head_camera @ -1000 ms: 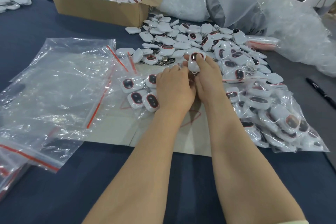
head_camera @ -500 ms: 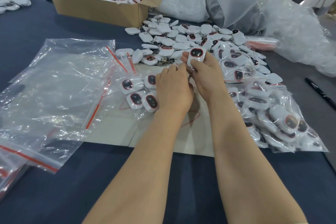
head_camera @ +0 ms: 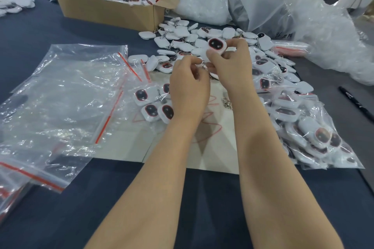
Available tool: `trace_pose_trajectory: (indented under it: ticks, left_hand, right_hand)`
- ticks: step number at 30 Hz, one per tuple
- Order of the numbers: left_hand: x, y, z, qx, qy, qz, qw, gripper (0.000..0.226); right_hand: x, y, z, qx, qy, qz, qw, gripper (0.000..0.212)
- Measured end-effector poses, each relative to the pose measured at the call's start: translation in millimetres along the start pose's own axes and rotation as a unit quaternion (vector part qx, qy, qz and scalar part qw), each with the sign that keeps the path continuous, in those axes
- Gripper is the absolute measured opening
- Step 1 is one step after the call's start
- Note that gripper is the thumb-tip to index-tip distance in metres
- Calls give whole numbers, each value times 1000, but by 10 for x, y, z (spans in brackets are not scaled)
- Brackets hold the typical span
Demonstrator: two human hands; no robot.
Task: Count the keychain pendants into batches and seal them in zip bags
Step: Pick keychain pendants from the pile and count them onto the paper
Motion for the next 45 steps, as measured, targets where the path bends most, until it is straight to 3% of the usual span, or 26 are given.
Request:
trace_pose_trajectory:
  ticks: [3,6,9,13,15,17,19,22,24,27,29,32,37,40,43,45]
  left_hand:
    - [14,24,-47,32,-18,-19,999,15]
    - [43,30,-99,33,-61,-27,997,16]
    - [65,39,-140,23,-102,-33,994,17]
    - [95,38,-168,5,-149,-18,989,17]
    - [101,22,-156,-8,-160,-6,987,15]
    - [80,19,-114,-12,-149,-10,989,14]
    - [50,18,-58,-23,-130,-16,991,14]
    - [25,-15,12,-68,-109,6,992,14]
    - [28,-58,41,-102,-106,37,988,14]
    - [50,-85,48,-115,-103,59,986,14]
    - [56,-75,39,-112,-100,60,987,14]
    - [66,-77,33,-116,-99,67,986,15]
    - [65,-88,40,-119,-99,68,986,16]
    - [61,-87,42,-110,-97,63,987,15]
    - [62,-90,43,-107,-94,60,988,15]
    - [61,-93,41,-110,-93,59,988,15]
  right_hand:
    - [26,-14,-79,34,-70,44,996,37]
    - [88,-68,-94,102,-55,127,985,6]
    - [147,-120,-146,66,-40,229,970,39]
    - [149,-111,-167,162,-13,279,946,32]
    - [153,-126,-175,178,-3,274,945,34]
    - [167,-143,-153,79,-35,240,967,36]
    - [108,-92,-147,10,-49,135,990,31]
    - [-8,91,-205,156,-1,-45,987,31]
    - [-10,103,-265,272,25,-41,961,32]
    - [-7,-21,-393,352,39,42,934,42]
    - [-27,-93,-457,431,62,71,898,48]
    - [-62,-111,-517,495,78,53,864,45]
    - [-69,-18,-480,369,49,-58,926,38]
    - [-27,74,-385,163,51,-137,976,33]
    - [-17,129,-335,-11,16,-166,986,22]
    - [-39,114,-359,-110,-57,-149,981,14]
Point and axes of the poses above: each hand's wrist, its own x-axis away from the middle knuckle, its own y-axis out of the back of the hand, z = x × y, the point moved 4 cm from there along -x, towards the middle knuckle, and after that the axes turned 6 degrees about -z, right-handed, at the moved point
